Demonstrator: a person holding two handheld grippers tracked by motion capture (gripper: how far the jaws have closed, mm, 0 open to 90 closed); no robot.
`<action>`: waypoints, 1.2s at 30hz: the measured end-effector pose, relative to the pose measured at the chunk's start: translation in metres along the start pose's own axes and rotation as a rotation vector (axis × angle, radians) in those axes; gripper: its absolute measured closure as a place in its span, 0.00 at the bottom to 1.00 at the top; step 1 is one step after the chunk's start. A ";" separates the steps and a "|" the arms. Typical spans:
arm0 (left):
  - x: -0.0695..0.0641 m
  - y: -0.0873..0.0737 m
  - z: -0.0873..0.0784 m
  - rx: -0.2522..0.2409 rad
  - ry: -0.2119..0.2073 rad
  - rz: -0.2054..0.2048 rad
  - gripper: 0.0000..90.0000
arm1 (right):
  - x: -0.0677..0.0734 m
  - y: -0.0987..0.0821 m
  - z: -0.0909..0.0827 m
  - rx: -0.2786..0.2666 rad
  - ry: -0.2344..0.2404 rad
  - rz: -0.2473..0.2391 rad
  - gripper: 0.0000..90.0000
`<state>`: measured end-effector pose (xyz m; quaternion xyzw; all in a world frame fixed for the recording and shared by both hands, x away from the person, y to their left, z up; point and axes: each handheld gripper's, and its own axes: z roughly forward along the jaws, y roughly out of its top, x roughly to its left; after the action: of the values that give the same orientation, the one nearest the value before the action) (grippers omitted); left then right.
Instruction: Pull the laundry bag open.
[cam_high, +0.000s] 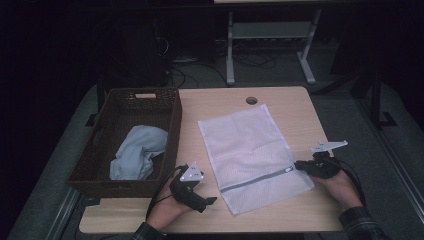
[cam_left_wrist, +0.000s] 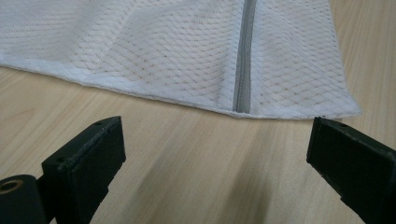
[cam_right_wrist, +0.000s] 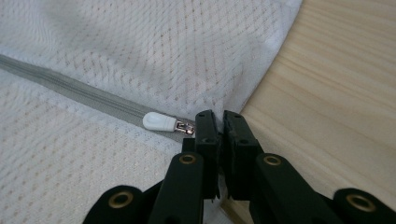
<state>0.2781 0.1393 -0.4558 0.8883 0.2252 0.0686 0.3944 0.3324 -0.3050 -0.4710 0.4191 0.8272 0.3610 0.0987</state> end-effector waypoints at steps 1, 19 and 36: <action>0.000 0.000 0.000 0.000 0.000 0.000 0.05 | 0.000 0.000 0.000 -0.004 0.003 0.008 0.95; -0.003 0.013 0.003 -0.034 -0.041 -0.003 0.06 | 0.006 0.014 -0.016 -0.127 0.069 0.057 0.95; -0.011 0.048 0.016 -0.090 -0.108 0.009 0.14 | 0.021 0.019 -0.027 -0.191 0.068 0.001 0.95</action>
<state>0.2900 0.0954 -0.4305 0.8730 0.1962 0.0323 0.4453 0.3183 -0.2951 -0.4355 0.3960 0.7917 0.4521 0.1099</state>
